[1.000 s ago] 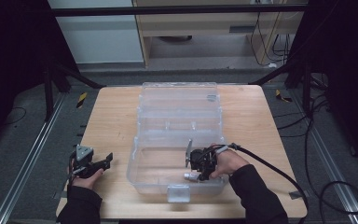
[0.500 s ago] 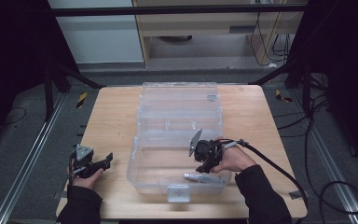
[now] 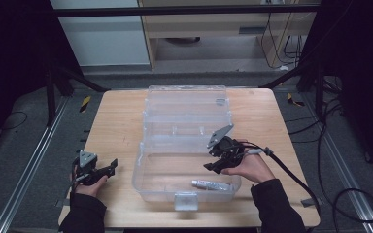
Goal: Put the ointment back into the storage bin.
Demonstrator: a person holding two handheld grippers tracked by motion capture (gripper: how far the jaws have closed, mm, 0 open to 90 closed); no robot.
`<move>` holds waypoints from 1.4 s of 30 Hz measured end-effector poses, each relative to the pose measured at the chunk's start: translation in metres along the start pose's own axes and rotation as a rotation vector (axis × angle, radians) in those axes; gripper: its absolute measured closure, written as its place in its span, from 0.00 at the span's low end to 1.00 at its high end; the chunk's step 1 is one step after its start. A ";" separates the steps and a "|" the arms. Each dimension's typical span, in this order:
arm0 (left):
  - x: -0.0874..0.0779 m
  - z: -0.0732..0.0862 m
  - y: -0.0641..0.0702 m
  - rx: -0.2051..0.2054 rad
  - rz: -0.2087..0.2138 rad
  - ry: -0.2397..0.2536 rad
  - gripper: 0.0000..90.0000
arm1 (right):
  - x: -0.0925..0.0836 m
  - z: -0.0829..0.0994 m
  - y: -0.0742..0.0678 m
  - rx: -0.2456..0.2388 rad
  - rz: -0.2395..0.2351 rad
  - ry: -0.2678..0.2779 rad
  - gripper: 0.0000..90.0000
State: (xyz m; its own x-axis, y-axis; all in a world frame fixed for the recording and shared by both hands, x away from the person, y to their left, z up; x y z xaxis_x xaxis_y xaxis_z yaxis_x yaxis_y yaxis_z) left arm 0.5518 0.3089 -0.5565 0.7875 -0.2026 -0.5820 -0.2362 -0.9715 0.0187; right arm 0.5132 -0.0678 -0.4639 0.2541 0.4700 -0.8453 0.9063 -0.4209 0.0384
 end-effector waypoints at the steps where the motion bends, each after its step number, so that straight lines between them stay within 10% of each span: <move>1: 0.000 0.000 0.000 0.000 0.000 0.000 0.18 | -0.003 -0.001 0.000 0.022 -0.003 0.023 0.50; 22: 0.000 0.000 0.000 0.000 -0.001 0.000 0.17 | -0.042 0.011 0.004 0.178 0.075 0.254 0.31; 34: 0.000 0.000 0.000 -0.002 -0.001 -0.001 0.17 | -0.072 0.027 0.051 0.482 0.276 0.479 0.22; 42: 0.000 0.000 0.000 -0.004 -0.002 -0.001 0.17 | -0.073 0.055 0.074 0.620 0.366 0.531 0.17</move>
State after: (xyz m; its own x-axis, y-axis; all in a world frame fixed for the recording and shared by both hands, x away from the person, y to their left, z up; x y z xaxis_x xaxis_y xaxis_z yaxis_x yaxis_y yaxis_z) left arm 0.5519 0.3093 -0.5566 0.7874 -0.2010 -0.5828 -0.2328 -0.9723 0.0209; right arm 0.5429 -0.1758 -0.4291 0.7539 0.4567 -0.4723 0.4316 -0.8863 -0.1681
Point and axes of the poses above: each handheld gripper's, and its own axes: x roughly forward along the jaws, z roughly out of its underside, y roughly to its right, the point moved 10 cm from there along x, roughly forward along the jaws, and after that the axes turned 3 degrees about -y, right-handed, at the moved point
